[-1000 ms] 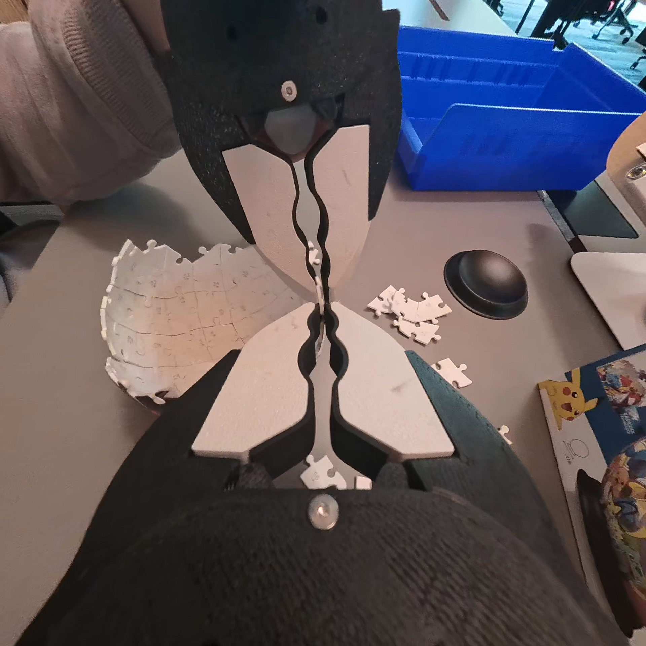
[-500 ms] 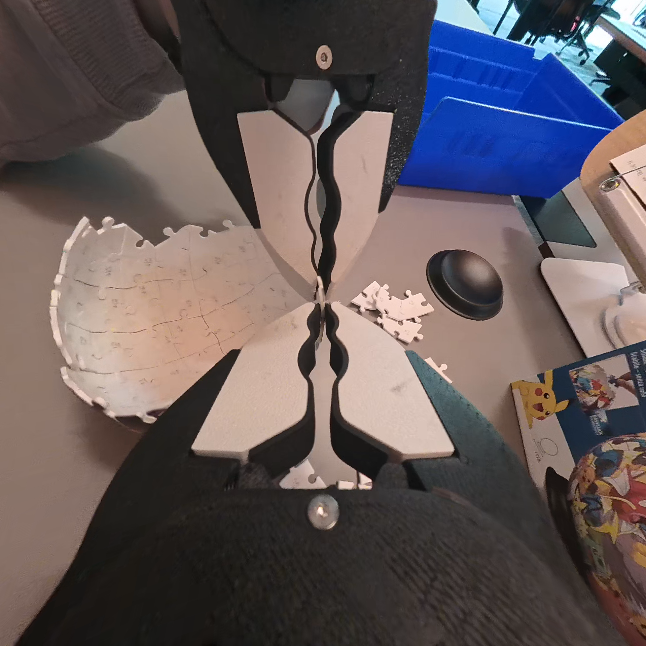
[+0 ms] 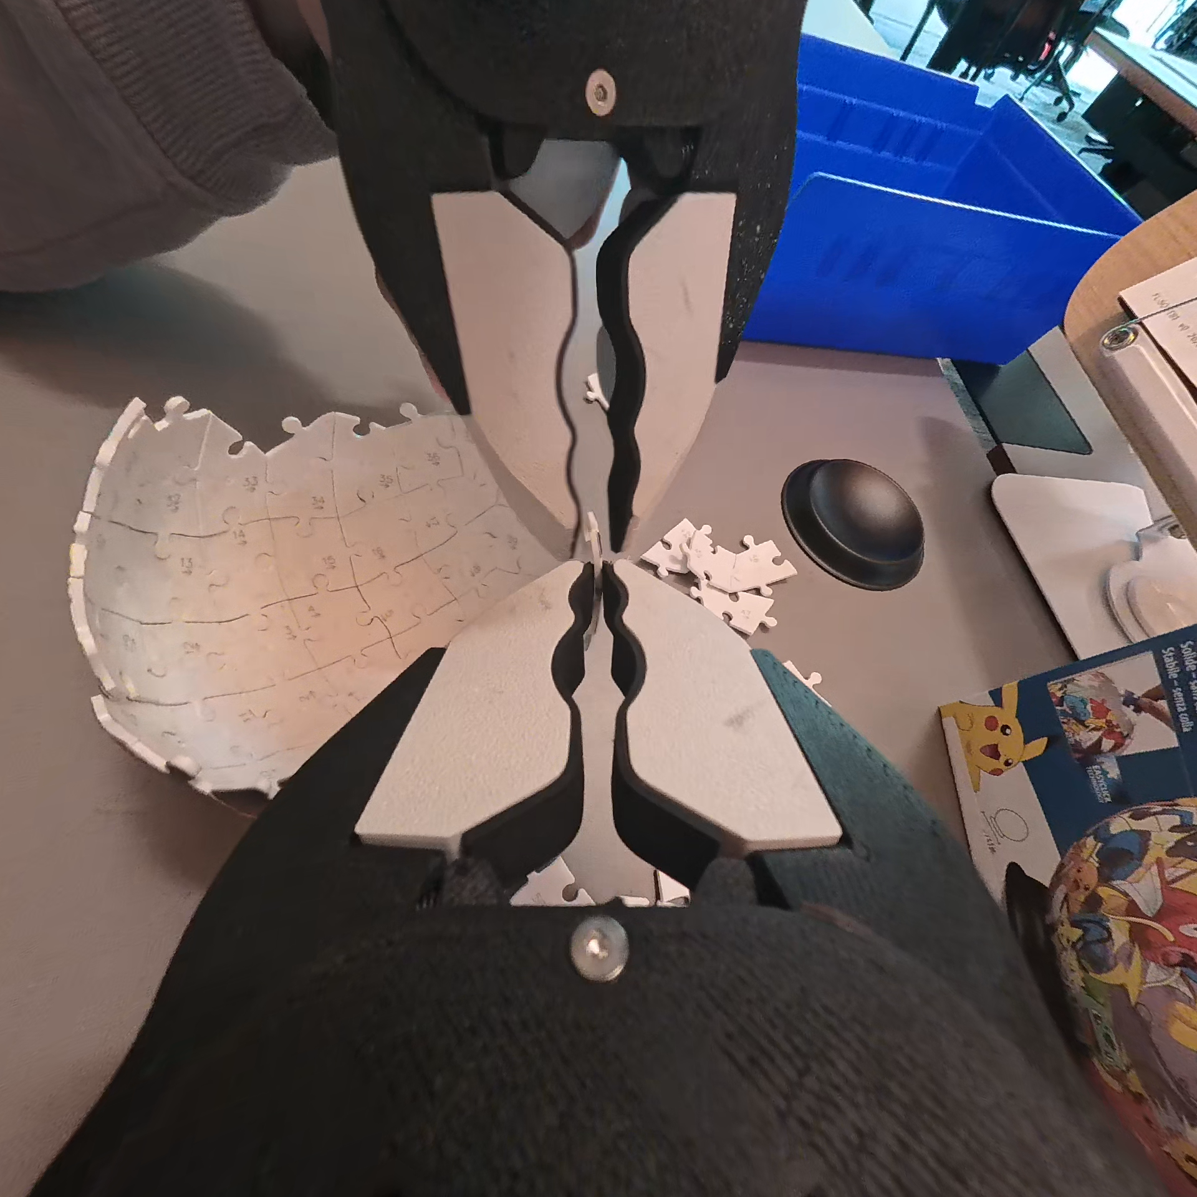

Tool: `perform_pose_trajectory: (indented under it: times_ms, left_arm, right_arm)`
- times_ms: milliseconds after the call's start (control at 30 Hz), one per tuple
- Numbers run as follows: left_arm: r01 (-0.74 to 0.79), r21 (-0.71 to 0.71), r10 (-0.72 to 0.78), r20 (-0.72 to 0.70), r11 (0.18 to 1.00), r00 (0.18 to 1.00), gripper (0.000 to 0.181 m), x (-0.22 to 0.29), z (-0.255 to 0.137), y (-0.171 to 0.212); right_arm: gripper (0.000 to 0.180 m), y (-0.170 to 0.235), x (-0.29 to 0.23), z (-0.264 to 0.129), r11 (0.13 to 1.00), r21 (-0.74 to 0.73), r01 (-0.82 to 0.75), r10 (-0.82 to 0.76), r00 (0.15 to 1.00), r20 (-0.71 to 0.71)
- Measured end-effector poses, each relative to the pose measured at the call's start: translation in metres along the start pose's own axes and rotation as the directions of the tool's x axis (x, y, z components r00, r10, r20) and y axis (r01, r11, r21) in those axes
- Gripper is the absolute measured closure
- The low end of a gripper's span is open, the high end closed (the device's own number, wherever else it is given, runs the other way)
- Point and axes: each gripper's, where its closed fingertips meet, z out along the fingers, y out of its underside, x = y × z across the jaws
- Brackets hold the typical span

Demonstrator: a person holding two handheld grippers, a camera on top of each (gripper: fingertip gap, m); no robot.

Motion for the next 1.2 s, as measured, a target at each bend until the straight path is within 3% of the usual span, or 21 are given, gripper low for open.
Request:
perform_pose_trajectory:
  times_ms: [33, 467, 633, 867, 1200]
  left_arm:
    - [-0.006, 0.011, 0.006, -0.012, 1.0, 1.0, 0.16, 0.002, -0.001, -0.002]
    - [-0.043, 0.039, 0.042, 0.011, 0.998, 0.999, 0.179, -0.003, 0.003, -0.007]
    - [-0.033, 0.035, 0.033, 0.017, 0.999, 0.999, 0.179, -0.005, 0.005, -0.007]
    - [-0.043, 0.033, 0.043, 0.026, 0.998, 0.999, 0.179, -0.004, 0.006, -0.008]
    - [-0.039, 0.029, 0.038, 0.034, 0.999, 0.999, 0.179, -0.007, 0.007, -0.007]
  right_arm:
    - [0.178, 0.001, 0.001, 0.0, 1.0, -0.005, 0.0, 0.0, 1.0, -0.004]
    - [0.177, 0.005, 0.004, 0.002, 1.0, -0.01, -0.003, 0.003, 1.0, -0.014]
    - [0.148, 0.012, 0.001, -0.002, 0.993, -0.05, -0.11, 0.114, 0.991, 0.07]
    - [0.156, 0.025, 0.006, 0.006, 0.98, -0.124, -0.158, 0.173, 0.977, 0.124]
    - [0.175, 0.022, 0.003, 0.011, 0.988, -0.085, -0.129, 0.143, 0.974, 0.177]
